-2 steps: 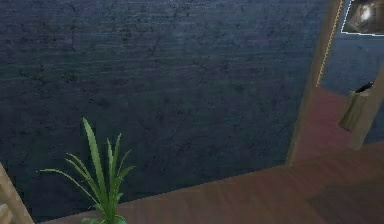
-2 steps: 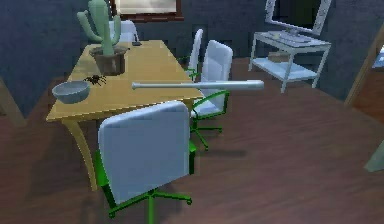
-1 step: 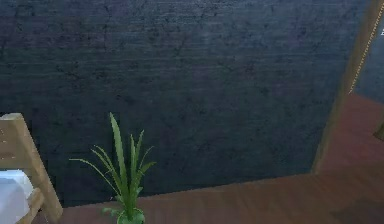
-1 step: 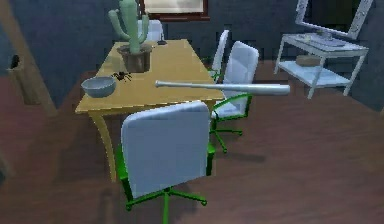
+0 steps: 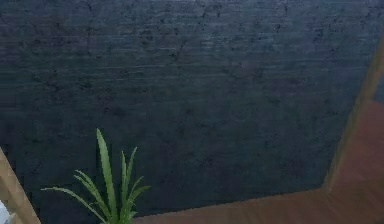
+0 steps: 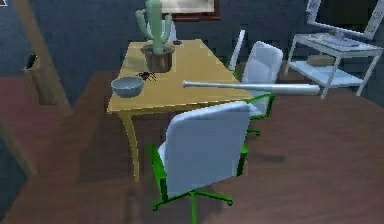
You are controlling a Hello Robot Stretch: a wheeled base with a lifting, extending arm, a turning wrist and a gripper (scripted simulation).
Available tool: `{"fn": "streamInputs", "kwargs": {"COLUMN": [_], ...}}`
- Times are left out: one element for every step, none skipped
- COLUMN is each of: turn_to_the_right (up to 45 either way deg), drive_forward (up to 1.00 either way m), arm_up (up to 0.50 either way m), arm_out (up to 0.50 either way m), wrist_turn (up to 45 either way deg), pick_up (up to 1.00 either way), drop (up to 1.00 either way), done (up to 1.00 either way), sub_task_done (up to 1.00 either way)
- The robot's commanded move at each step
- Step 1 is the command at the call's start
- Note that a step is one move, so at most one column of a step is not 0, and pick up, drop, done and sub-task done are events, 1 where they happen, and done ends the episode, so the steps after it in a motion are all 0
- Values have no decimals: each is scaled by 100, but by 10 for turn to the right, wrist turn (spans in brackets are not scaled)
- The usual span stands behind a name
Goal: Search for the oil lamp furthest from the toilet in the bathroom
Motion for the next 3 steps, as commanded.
{"fn": "streamInputs", "kwargs": {"turn_to_the_right": [420, 0, 60], "drive_forward": [0, 100, 0], "arm_up": [0, 0, 0], "arm_out": [0, 0, 0], "wrist_turn": [0, 0, 0], "pick_up": [0, 0, 0], "drop": [0, 0, 0], "done": [0, 0, 0], "sub_task_done": [0, 0, 0]}}
